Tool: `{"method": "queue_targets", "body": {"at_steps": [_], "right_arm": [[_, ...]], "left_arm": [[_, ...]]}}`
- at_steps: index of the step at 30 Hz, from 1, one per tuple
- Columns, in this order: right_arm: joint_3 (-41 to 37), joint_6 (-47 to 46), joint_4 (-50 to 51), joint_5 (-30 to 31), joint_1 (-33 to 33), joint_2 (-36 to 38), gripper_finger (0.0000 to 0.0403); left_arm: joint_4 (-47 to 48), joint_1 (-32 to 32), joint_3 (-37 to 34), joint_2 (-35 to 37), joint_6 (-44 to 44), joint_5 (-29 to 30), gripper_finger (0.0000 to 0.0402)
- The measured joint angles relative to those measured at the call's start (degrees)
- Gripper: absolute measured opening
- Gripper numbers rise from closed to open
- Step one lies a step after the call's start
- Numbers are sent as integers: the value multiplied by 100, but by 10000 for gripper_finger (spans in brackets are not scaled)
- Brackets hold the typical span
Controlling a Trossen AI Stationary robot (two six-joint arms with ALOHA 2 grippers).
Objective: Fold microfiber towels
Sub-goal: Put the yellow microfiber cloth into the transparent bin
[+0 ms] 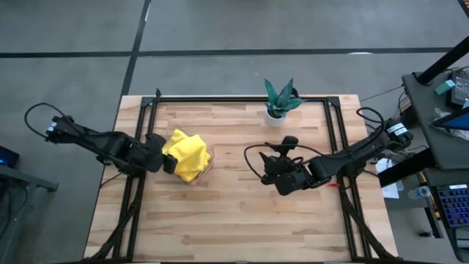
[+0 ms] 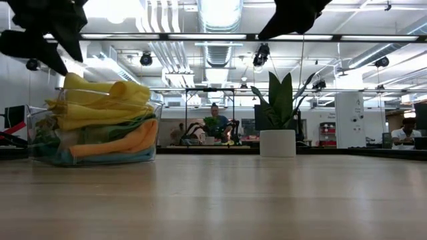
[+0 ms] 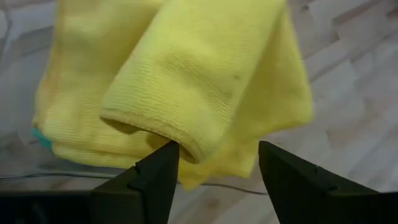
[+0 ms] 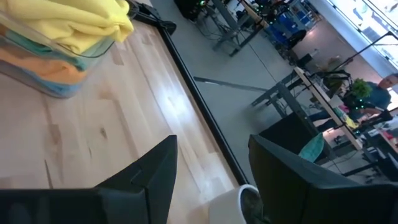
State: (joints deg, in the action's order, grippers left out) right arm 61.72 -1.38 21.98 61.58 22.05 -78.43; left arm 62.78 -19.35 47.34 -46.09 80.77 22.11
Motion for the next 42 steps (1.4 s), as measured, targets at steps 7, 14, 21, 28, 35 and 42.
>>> {"method": "queue_targets", "body": {"at_steps": [7,14,21,28,35,42], "right_arm": [[0,147,0,0,-17,1,189],[-1,253,0,0,-73,2,189],[-1,297,0,-1,-132,4,189],[-1,362,0,-1,-142,7,189],[-1,340,0,-2,-200,7,189],[-1,286,0,-7,-266,7,189]], "left_arm": [[463,12,634,-303,-214,-63,205],[1029,76,1176,-749,-517,-234,205],[1021,852,1378,-1007,-1907,-341,205],[971,2479,1318,-1081,-3994,-1271,183],[470,4325,1200,-1307,-5993,-2439,163],[319,5344,989,-1919,-7310,-3411,176]]}}
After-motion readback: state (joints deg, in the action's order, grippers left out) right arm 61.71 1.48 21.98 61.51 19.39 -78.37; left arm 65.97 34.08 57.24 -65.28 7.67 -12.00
